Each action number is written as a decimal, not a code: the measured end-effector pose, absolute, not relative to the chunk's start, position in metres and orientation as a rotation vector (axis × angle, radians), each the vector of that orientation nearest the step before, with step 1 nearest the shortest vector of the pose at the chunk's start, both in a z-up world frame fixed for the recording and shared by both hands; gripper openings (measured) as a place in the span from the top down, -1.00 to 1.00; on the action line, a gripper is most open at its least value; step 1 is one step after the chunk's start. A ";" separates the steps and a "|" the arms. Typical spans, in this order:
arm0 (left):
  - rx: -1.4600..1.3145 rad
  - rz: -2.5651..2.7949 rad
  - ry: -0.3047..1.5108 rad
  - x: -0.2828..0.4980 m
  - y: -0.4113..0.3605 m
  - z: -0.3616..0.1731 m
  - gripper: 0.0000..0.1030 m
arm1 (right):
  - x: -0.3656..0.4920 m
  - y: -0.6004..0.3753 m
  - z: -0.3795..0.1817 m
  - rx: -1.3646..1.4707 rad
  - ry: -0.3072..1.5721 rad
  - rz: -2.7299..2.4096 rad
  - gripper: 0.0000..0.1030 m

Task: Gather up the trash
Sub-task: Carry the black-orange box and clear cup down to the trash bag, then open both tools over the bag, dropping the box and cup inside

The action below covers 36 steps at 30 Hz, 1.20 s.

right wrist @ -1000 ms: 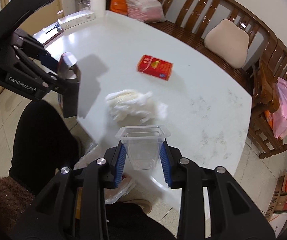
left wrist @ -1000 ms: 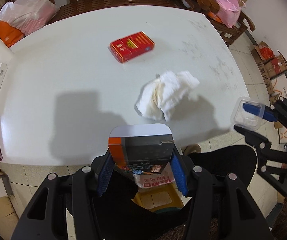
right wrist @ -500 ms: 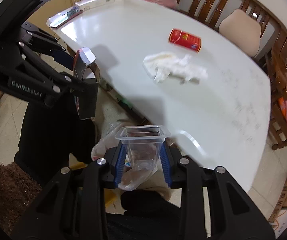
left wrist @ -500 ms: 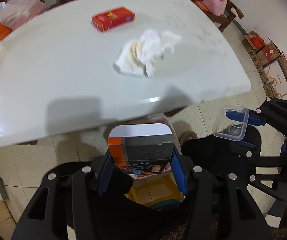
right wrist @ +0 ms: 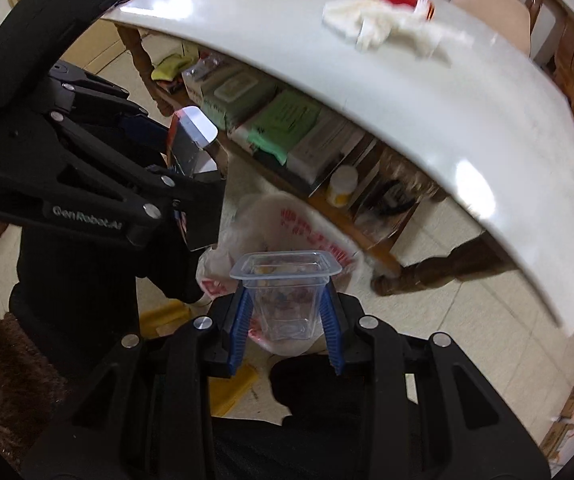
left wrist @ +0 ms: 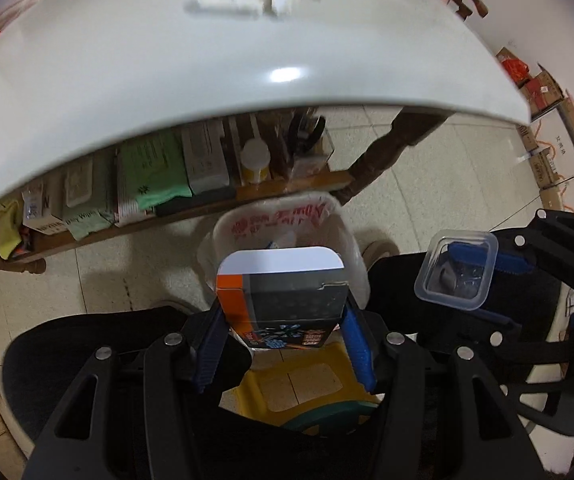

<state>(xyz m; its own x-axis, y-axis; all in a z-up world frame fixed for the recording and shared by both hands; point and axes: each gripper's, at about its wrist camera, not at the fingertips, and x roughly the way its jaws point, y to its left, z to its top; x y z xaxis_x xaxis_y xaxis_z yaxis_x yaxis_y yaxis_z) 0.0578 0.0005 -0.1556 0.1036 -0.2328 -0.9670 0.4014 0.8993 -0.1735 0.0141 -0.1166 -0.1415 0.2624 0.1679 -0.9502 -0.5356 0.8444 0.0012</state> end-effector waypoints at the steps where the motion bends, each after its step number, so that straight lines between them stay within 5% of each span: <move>1: 0.152 -0.470 1.400 0.057 -0.002 -0.165 0.00 | 0.013 -0.116 -0.149 -0.348 1.227 0.485 0.38; 36: 0.164 -0.450 1.739 0.096 -0.024 -0.356 -0.01 | 0.066 -0.121 -0.332 -0.287 1.484 0.454 0.38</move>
<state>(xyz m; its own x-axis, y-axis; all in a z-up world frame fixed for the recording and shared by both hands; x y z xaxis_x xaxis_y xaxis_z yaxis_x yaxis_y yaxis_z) 0.0960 -0.0237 -0.3562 -0.2208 -0.1353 -0.9659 0.3505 0.9132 -0.2080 0.0660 -0.1212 -0.3323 0.0256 0.1150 -0.9930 -0.4597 0.8835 0.0905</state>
